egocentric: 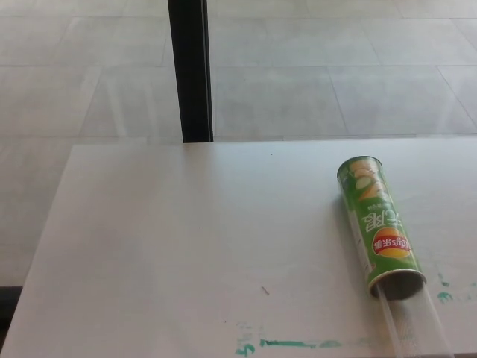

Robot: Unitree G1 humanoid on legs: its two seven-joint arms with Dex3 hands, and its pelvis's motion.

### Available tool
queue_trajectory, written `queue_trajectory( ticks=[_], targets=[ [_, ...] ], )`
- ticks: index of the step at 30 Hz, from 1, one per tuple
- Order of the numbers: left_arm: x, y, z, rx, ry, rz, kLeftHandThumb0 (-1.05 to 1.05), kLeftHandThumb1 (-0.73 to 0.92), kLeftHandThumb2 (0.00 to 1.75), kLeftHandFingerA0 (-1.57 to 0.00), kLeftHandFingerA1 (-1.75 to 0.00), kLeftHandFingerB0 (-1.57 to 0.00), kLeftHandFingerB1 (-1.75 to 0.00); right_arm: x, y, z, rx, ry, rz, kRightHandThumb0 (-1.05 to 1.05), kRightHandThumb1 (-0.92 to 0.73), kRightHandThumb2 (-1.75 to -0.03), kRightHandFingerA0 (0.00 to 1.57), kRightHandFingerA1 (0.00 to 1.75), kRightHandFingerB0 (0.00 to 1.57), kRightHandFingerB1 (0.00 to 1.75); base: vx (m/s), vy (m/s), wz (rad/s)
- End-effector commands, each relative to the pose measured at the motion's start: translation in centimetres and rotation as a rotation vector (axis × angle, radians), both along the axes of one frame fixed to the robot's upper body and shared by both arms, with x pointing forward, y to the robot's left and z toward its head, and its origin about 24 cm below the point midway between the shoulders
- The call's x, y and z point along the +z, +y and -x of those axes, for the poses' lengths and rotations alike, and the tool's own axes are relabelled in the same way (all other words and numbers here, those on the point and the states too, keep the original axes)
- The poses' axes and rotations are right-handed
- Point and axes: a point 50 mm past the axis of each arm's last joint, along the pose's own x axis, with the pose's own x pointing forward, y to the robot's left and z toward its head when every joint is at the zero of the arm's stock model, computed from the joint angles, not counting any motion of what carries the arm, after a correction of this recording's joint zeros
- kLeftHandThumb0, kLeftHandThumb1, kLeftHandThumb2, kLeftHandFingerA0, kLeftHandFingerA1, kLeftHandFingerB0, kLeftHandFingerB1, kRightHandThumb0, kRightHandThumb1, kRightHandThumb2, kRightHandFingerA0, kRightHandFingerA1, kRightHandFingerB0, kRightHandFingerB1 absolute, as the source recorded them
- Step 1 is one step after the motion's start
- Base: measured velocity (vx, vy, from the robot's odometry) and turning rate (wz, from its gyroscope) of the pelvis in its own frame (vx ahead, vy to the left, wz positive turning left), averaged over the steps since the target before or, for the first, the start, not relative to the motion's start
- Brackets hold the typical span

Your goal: Use the right hand as a fist to push the chips tray inside its container kept in the middle of the desk

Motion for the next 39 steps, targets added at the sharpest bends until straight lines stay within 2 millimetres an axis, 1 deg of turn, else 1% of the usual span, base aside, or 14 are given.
queue_trajectory(
  ticks=[1,10,11,13,14,15,23,27,28,30,34,35,36,39],
  targets=[
    [0.5,0.6,0.3,0.051,-0.067,0.012,-0.71,0.89,0.67,-0.56,-0.69,-0.47,-0.53,1.3,-1.1,0.1,-0.045,-0.054,0.038,-0.50,-0.72,-0.61,0.81,0.91,0.55,0.53,0.00,0.000,0.00],
    [0.4,0.6,0.6,0.063,-0.065,0.021,-0.71,0.90,0.66,-0.56,-0.65,-0.46,-0.51,6.1,-4.6,0.7,-0.385,-0.277,0.101,-0.50,-0.77,-0.61,0.73,0.97,0.52,0.60,0.00,0.000,0.00],
    [0.4,0.7,0.7,0.060,-0.062,0.018,-0.71,0.90,0.67,-0.56,-0.65,-0.45,-0.51,6.9,-4.8,0.8,-0.398,-0.298,0.116,-0.50,-0.63,-1.03,0.77,0.91,0.47,0.68,0.00,0.000,0.00],
    [0.5,0.8,0.7,0.070,-0.065,0.020,-0.72,0.90,0.66,-0.56,-0.65,-0.45,-0.51,8.7,-5.3,0.7,-0.414,-0.349,0.130,-0.52,-0.64,-1.05,0.77,0.88,0.45,0.66,0.00,0.000,0.00],
    [0.6,0.9,0.6,0.068,-0.056,0.013,-0.73,0.90,0.66,-0.57,-0.66,-0.46,-0.52,9.3,-5.5,0.7,-0.422,-0.371,0.130,-0.50,-0.63,-1.05,0.78,0.88,0.43,0.64,0.00,0.000,0.00],
    [0.6,0.8,0.7,0.055,-0.051,0.004,-0.72,0.91,0.67,-0.55,-0.67,-0.45,-0.53,10.1,-5.8,0.5,-0.437,-0.399,0.127,-0.58,-0.79,-0.63,0.78,0.90,0.47,0.53,0.00,0.000,0.00],
    [0.5,0.8,0.7,0.067,-0.055,0.011,-0.70,0.90,0.67,-0.56,-0.62,-0.46,-0.50,16.9,-5.5,-2.7,-0.416,-0.671,0.149,-0.62,-0.79,-0.63,0.74,0.80,0.48,0.49,0.00,0.000,0.00],
    [0.5,0.8,0.7,0.055,-0.048,0.005,-0.72,0.91,0.67,-0.56,-0.65,-0.47,-0.53,19.4,-3.5,-3.9,-0.316,-0.733,0.181,-0.70,-0.79,-0.65,0.80,0.86,0.48,0.55,0.00,0.000,0.00],
    [0.5,0.8,0.7,0.054,-0.054,0.008,-0.72,0.90,0.67,-0.55,-0.65,-0.46,-0.53,20.1,-2.6,-4.2,-0.267,-0.761,0.185,-0.77,-0.61,-0.90,0.80,0.88,0.41,0.60,0.00,0.000,0.00],
    [0.5,0.8,0.8,0.049,-0.045,0.000,-0.73,0.91,0.67,-0.56,-0.67,-0.47,-0.52,21.5,-0.3,-5.1,-0.131,-0.831,0.197,-0.74,-0.79,-0.65,0.85,0.88,0.50,0.56,0.00,0.000,0.00],
    [0.7,1.0,0.9,0.060,-0.052,0.004,-0.72,0.90,0.67,-0.54,-0.68,-0.45,-0.52,21.7,3.1,-5.9,0.057,-0.899,0.139,-0.68,-0.77,-0.64,0.93,0.85,0.60,0.58,0.00,0.000,0.00],
    [0.7,1.1,1.0,0.064,-0.054,0.009,-0.71,0.90,0.67,-0.55,-0.68,-0.46,-0.52,21.9,5.0,-6.1,0.165,-0.865,0.151,-0.70,-0.61,-0.96,0.87,0.88,0.53,0.61,0.00,0.000,0.00],
    [0.7,1.1,1.1,0.071,-0.058,0.013,-0.70,0.90,0.67,-0.55,-0.66,-0.46,-0.52,21.9,6.2,-6.1,0.217,-0.868,0.126,-0.65,-0.78,-0.64,0.87,0.86,0.59,0.49,0.00,0.000,0.00],
    [0.7,1.1,1.0,0.068,-0.051,0.003,-0.70,0.90,0.67,-0.56,-0.65,-0.45,-0.51,21.5,9.0,-6.0,0.362,-0.831,0.107,-0.61,-0.80,-0.64,0.82,0.90,0.53,0.46,0.00,0.000,0.00]
  ],
)
